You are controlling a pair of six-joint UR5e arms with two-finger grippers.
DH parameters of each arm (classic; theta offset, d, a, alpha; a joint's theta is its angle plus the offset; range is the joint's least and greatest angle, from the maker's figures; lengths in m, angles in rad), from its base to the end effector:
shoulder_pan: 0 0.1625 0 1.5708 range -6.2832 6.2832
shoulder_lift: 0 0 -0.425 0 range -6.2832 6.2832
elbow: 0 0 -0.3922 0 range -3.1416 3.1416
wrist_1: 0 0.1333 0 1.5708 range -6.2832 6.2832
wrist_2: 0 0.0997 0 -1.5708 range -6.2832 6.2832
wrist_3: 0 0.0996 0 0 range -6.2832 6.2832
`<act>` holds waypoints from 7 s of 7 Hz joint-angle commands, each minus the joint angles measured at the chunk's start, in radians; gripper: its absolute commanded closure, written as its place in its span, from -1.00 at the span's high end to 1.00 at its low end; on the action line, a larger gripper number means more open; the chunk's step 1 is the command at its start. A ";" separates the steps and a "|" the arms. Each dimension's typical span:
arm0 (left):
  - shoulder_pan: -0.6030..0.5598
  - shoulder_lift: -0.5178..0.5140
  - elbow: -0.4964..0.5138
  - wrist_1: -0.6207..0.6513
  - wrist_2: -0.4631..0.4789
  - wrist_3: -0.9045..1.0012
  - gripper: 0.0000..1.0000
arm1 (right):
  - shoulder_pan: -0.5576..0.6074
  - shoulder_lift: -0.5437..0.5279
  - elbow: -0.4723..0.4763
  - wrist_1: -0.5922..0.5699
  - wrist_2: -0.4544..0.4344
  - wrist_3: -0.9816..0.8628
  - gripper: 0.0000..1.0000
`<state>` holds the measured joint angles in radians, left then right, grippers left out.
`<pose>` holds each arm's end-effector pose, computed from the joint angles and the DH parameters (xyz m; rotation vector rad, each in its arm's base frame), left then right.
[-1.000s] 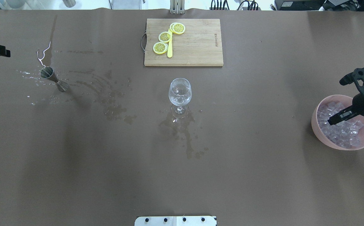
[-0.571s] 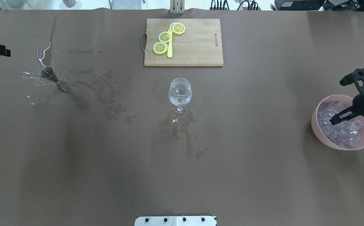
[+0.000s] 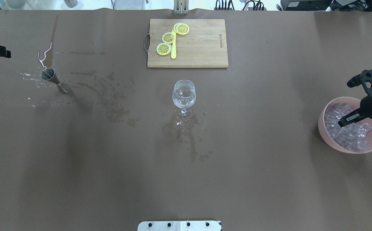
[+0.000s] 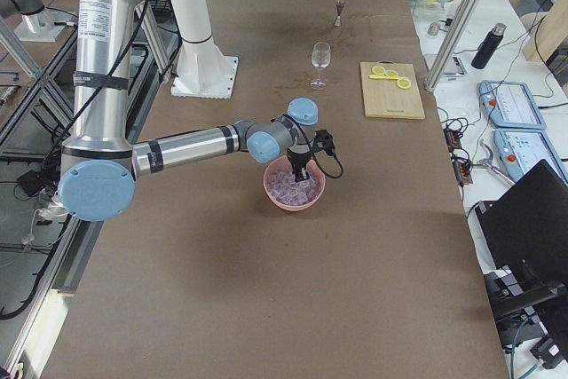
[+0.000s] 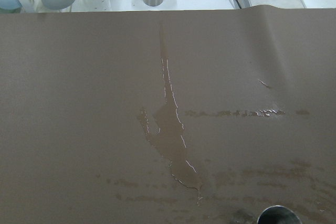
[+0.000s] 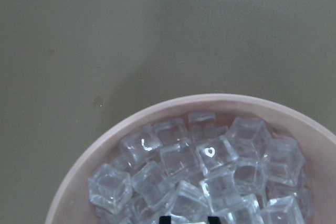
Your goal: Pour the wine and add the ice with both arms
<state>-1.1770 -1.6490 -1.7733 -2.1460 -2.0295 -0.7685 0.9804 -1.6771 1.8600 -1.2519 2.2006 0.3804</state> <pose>0.1259 -0.5355 0.4608 0.4660 0.8203 -0.1503 -0.1978 -0.4292 0.5364 0.1420 -0.7749 -0.3570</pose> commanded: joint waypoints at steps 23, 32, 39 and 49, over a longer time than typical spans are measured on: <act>-0.270 -0.083 0.249 0.319 -0.227 0.508 0.97 | -0.304 0.718 0.039 -0.132 -0.300 0.920 -1.00; -0.271 -0.084 0.270 0.313 -0.225 0.537 0.97 | -0.345 0.820 -0.053 -0.133 -0.331 0.962 -0.49; -0.279 -0.129 0.307 0.298 -0.219 0.518 0.97 | -0.280 0.800 -0.039 -0.149 -0.265 0.934 0.99; -0.329 -0.023 0.339 0.198 -0.176 0.660 0.97 | 0.355 0.388 -0.112 -0.761 -0.012 -0.495 1.00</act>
<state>-1.4943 -1.6894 -1.4419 -1.9596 -2.2051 -0.1785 1.2740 -1.2267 1.7872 -1.9780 2.2082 -0.0233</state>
